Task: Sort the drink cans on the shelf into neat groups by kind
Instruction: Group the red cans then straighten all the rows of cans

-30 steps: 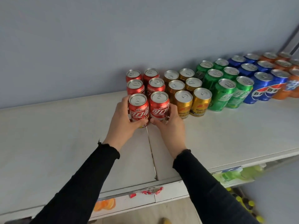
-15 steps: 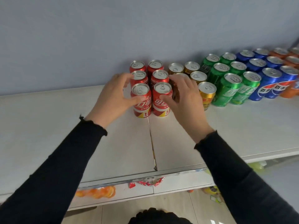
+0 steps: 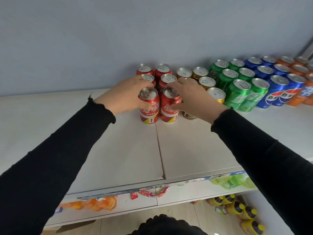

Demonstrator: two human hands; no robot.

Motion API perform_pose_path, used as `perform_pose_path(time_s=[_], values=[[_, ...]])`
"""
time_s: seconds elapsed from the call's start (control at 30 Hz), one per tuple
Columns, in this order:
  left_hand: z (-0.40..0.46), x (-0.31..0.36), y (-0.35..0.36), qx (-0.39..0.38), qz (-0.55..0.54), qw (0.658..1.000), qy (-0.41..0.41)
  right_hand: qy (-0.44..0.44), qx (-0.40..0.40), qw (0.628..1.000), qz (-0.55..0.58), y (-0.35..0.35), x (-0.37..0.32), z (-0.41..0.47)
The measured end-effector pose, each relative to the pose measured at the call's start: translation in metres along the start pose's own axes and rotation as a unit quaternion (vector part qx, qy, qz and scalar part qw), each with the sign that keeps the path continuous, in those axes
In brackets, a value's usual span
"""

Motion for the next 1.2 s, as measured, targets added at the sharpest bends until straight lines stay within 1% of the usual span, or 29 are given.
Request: perform_pose_path(time_s=[0.07,0.13,0.2,0.23,0.37,0.4,0.5,0.6,0.77,0.83,0.97,1.03,1.13,1.2], values=[[0.001,-0.001,-0.008,0.001,-0.015,1.0,-0.014,-0.011,0.01,0.999,0.035,-0.008,0.005,-0.001],[0.005,-0.008,-0.025,0.047,-0.017,0.998,-0.046,-0.014,0.048,0.994,0.097,-0.026,0.014,0.002],[0.014,-0.015,-0.041,0.079,0.008,0.994,-0.08,-0.009,0.07,0.993,0.098,-0.041,0.022,0.016],[0.021,-0.018,-0.045,0.071,0.023,0.993,-0.094,-0.002,0.064,0.994,0.087,-0.046,0.024,0.026],[0.048,-0.016,-0.041,-0.004,0.077,0.989,-0.125,0.012,0.006,0.999,0.041,-0.045,0.027,0.063],[0.052,-0.016,-0.038,-0.01,0.085,0.988,-0.127,0.011,-0.006,1.0,0.027,-0.042,0.027,0.069],[0.056,-0.022,-0.033,0.004,0.084,0.989,-0.123,-0.001,-0.02,1.0,-0.001,-0.034,0.029,0.077],[0.058,-0.027,-0.033,0.006,0.075,0.99,-0.12,-0.014,-0.021,1.0,0.009,-0.034,0.032,0.077],[0.063,-0.029,-0.037,-0.027,0.083,0.989,-0.121,-0.029,-0.051,0.998,-0.011,-0.037,0.033,0.078],[0.065,-0.032,-0.041,-0.021,0.073,0.99,-0.122,-0.026,-0.044,0.999,0.004,-0.044,0.037,0.08],[0.074,-0.045,-0.056,0.067,0.027,0.988,-0.135,-0.008,0.031,0.997,0.07,-0.057,0.047,0.092],[0.084,-0.049,-0.056,0.064,0.023,0.986,-0.15,0.006,0.036,0.997,0.071,-0.055,0.047,0.102],[0.097,-0.051,-0.05,0.042,0.031,0.984,-0.168,0.014,0.019,0.998,0.064,-0.051,0.041,0.114],[0.103,-0.051,-0.047,0.035,0.045,0.985,-0.164,0.019,0.006,0.998,0.059,-0.049,0.036,0.121]])
Point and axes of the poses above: each hand's wrist, its own z-axis towards the middle knuckle, its own y-axis out of the palm, x = y × z, the point moved 4 cm from there along z, towards the middle knuckle, and after that the axes turned 13 degrees about -x, right-handed, at the moved point
